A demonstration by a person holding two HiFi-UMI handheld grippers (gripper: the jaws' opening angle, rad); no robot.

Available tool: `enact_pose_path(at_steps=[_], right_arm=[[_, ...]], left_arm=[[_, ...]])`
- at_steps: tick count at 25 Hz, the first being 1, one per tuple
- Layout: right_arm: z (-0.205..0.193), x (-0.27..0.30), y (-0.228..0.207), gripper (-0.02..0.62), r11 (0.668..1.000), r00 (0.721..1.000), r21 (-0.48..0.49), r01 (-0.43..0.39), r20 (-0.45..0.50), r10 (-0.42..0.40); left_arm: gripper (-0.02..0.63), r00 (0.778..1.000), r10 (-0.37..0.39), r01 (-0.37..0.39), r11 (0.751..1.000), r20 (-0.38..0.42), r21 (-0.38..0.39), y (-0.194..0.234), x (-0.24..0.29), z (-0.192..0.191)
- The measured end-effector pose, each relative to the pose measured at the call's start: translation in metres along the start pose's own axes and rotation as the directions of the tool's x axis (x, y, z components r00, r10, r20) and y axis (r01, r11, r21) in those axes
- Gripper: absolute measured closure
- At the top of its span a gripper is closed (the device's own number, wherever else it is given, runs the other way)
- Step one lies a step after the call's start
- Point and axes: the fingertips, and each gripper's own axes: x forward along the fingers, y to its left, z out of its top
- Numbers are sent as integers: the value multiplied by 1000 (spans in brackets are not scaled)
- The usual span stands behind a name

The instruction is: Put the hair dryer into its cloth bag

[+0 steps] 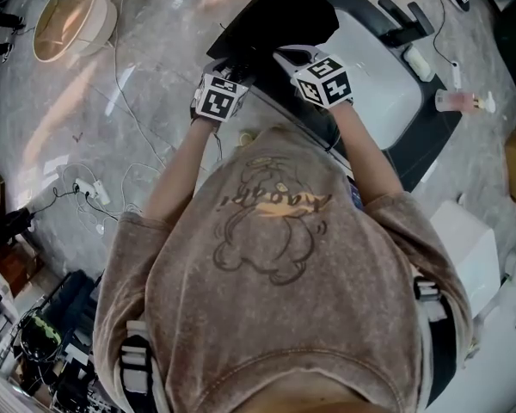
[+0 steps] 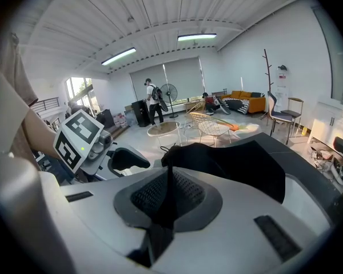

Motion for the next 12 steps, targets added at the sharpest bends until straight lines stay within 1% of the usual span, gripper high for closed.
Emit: enact_pose_path(at_steps=[3,6,12], right_arm=[[2,2,4,572,1000,1000,-4,-3,-5,3],[3,3,7,572,1000,1000,-6,-3,-7,3],[0,2,6,572,1000,1000,-3,0,-9,-1]], left_arm=[[292,1000,6,-6,1000,13,-10,0,-12,-9],[278,999,32,-32,999,1,-19,3,-22,-22],[273,998,32,-34,999,-57,-26,4,-21,-58]])
